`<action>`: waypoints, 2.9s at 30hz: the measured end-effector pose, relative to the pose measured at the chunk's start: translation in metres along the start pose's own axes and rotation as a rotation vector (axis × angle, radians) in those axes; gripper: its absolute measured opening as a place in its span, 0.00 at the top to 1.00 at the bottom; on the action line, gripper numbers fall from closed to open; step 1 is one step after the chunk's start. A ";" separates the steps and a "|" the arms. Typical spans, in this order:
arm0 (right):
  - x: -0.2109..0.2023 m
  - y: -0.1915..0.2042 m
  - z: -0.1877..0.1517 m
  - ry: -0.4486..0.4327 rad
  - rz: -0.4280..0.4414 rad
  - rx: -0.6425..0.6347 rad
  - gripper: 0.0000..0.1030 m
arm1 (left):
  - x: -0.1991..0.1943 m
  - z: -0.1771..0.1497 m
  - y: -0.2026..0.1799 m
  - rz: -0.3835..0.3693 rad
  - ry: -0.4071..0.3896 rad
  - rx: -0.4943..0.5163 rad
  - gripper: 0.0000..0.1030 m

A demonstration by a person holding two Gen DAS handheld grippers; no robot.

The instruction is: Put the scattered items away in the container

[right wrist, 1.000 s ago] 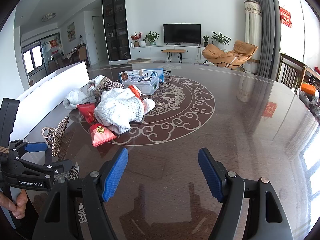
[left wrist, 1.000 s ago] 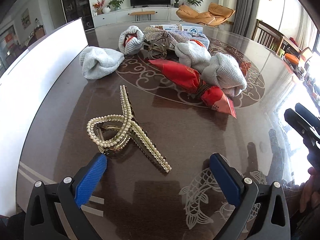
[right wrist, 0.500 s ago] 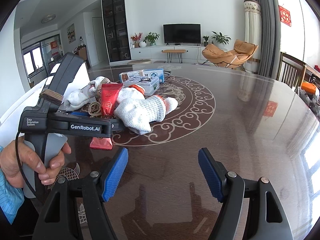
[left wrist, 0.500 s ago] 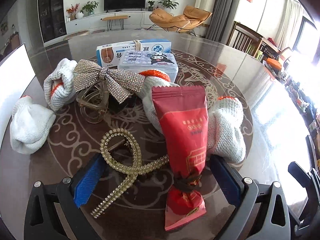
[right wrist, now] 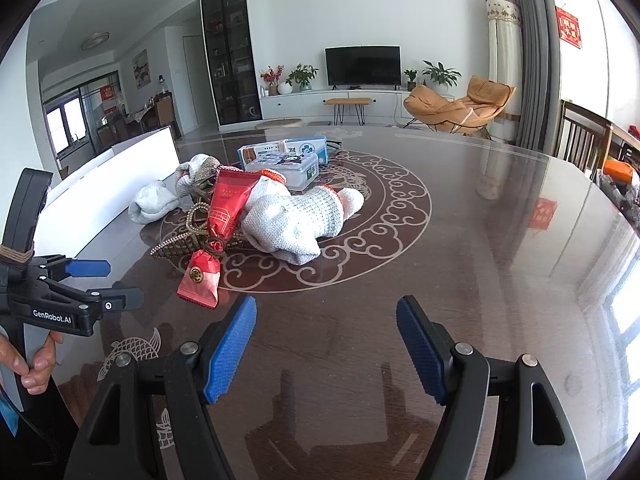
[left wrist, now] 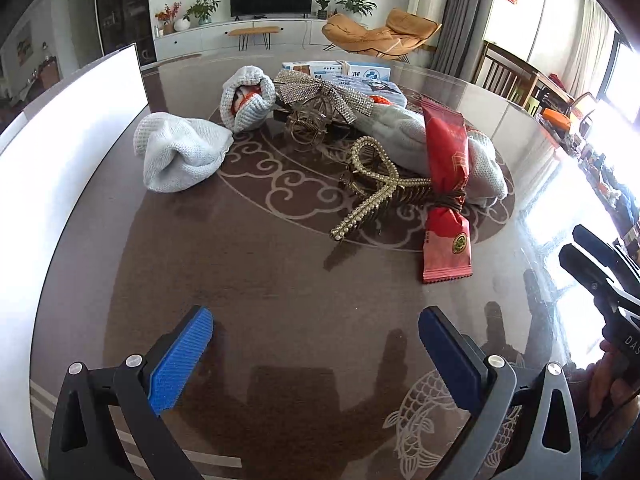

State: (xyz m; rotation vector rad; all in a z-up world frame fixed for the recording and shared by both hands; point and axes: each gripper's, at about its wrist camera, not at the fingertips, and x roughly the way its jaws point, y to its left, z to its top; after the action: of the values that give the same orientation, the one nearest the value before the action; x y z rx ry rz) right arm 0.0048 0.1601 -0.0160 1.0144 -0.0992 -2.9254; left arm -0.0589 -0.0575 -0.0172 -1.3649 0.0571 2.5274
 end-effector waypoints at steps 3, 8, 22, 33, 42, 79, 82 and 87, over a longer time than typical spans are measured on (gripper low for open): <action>0.004 0.000 0.000 0.026 -0.003 -0.003 0.29 | 0.000 -0.002 -0.001 0.004 -0.020 -0.025 0.00; 0.012 0.001 0.000 0.068 -0.013 -0.013 0.29 | 0.002 -0.005 -0.008 0.053 -0.025 0.014 0.00; 0.027 0.000 0.002 0.130 -0.027 -0.005 0.29 | 0.004 -0.009 -0.009 0.085 -0.029 0.036 0.00; 0.026 0.000 0.002 0.120 -0.024 -0.004 0.29 | 0.004 -0.009 -0.008 0.083 -0.032 0.036 0.00; 0.025 0.000 0.002 0.114 -0.025 -0.003 0.29 | 0.005 -0.010 -0.008 0.082 -0.032 0.036 0.00; 0.025 0.000 0.002 0.112 -0.025 -0.003 0.29 | 0.008 -0.011 -0.007 0.080 -0.035 0.040 0.00; 0.025 0.000 0.002 0.112 -0.025 -0.003 0.29 | 0.008 -0.011 -0.007 0.080 -0.035 0.040 0.00; 0.025 0.000 0.002 0.112 -0.025 -0.003 0.29 | 0.009 -0.011 -0.006 0.080 -0.035 0.041 0.00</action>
State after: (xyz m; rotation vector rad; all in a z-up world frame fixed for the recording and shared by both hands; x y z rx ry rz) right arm -0.0163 0.1588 -0.0303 1.1850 -0.0787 -2.8821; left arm -0.0527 -0.0512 -0.0300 -1.3277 0.1582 2.5993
